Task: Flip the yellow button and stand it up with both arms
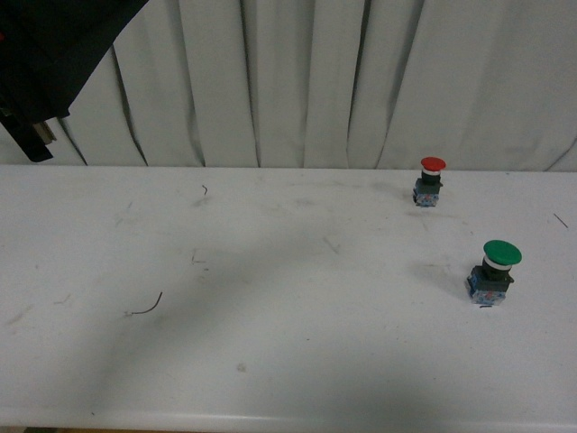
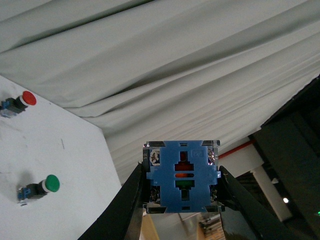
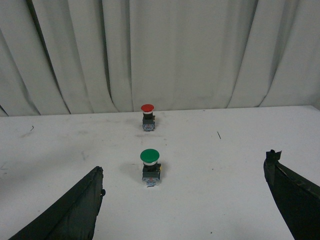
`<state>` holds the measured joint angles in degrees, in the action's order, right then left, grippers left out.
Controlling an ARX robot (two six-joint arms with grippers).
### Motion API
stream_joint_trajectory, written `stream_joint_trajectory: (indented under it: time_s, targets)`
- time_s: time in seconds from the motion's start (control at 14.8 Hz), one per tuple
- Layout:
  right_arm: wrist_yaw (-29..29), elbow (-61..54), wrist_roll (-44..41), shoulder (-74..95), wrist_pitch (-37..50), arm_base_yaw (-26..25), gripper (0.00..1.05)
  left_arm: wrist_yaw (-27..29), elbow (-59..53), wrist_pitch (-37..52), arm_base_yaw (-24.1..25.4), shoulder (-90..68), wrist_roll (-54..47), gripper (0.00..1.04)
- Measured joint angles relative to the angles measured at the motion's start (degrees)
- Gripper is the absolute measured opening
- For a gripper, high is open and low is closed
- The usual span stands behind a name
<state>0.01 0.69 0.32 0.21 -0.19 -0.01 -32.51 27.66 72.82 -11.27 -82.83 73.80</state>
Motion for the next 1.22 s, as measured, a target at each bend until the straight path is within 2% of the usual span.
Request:
stream_joint_trajectory:
  time_s: [0.41, 0.47, 0.54, 0.61, 0.68, 0.88, 0.95, 1.08, 1.22]
  targets:
    - [0.0, 0.0, 0.0, 0.0, 0.0, 0.0, 0.98, 1.2, 1.6, 0.3, -1.5, -2.2, 2.9, 0.36]
    - [-4.6, -0.1, -1.1, 1.0, 4.2, -1.9, 0.98, 1.2, 1.6, -0.1, -1.9, -2.3, 2.7, 0.36]
    - [-12.0, -0.1, -2.2, 6.4, 15.1, -7.3, 0.98, 1.4, 1.7, -0.5, -2.2, -2.3, 2.6, 0.36]
    - [-16.7, 0.0, -2.4, 16.5, 25.2, -10.6, 0.98, 1.5, 1.7, -0.9, -2.5, -2.3, 2.4, 0.36]
    - [-19.9, 0.4, -1.3, 29.6, 38.2, -10.3, 0.98, 1.5, 1.7, -0.8, -2.6, -2.3, 2.3, 0.36]
    - [-20.0, 12.4, 2.2, 60.3, 66.5, -3.1, 0.98, 1.9, 1.7, -1.3, -2.9, -2.3, 1.8, 0.36]
    - [-20.5, 17.5, 3.4, 68.5, 71.2, -1.1, 0.98, 2.0, 1.7, -2.0, -3.0, -2.3, 1.2, 0.36]
    - [-20.0, 30.3, 5.5, 86.1, 70.1, 2.6, 0.98, 2.1, 1.9, -2.4, -3.4, -2.3, 0.7, 0.36]
    - [-22.1, 31.4, 8.3, 85.4, 71.0, 4.3, 0.98, 2.4, 1.9, -2.6, -3.6, -2.3, 0.3, 0.36]
